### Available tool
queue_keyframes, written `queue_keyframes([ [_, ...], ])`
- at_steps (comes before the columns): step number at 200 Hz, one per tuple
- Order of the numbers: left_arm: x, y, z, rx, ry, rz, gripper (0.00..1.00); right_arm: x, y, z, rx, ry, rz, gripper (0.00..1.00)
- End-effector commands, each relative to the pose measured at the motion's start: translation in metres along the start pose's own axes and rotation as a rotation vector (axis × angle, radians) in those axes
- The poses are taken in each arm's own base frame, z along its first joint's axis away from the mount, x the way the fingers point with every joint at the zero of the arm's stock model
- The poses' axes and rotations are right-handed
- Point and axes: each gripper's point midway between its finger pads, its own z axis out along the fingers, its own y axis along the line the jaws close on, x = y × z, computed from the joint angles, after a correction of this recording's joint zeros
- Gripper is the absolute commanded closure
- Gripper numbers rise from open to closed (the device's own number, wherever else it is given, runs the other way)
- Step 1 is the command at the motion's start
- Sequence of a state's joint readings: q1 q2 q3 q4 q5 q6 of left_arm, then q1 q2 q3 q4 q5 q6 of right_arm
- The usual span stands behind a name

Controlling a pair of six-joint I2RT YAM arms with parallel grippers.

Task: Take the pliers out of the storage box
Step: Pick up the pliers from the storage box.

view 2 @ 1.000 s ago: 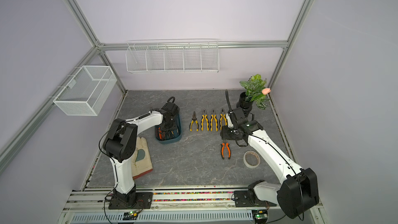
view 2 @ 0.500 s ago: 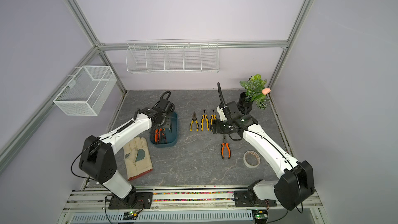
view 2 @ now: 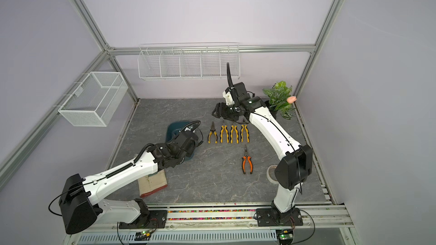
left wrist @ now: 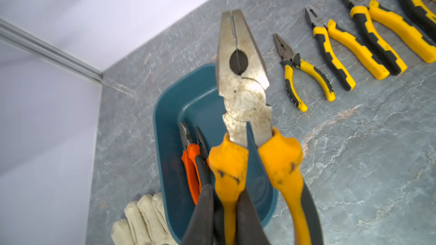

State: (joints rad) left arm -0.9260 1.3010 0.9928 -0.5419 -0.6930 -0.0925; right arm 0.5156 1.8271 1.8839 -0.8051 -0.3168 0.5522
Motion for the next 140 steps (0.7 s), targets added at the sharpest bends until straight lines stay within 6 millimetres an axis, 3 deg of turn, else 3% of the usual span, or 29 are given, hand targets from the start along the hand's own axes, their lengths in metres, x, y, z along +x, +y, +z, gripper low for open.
queue_keyframes([
  [1,-0.027,0.020,-0.014,-0.093,-0.126,-0.035,1.00,0.018,0.014,0.010,-0.007,0.108,0.067,0.34],
  [30,-0.031,0.021,-0.016,-0.098,-0.133,-0.030,1.00,0.028,0.021,0.023,0.052,0.149,0.097,0.34],
  [98,-0.037,0.008,-0.010,-0.087,-0.143,-0.002,1.00,0.037,0.071,0.043,0.025,0.189,0.116,0.31],
  [140,-0.040,0.008,-0.007,-0.112,-0.137,0.006,1.00,0.054,0.072,0.058,0.074,0.243,0.111,0.32],
])
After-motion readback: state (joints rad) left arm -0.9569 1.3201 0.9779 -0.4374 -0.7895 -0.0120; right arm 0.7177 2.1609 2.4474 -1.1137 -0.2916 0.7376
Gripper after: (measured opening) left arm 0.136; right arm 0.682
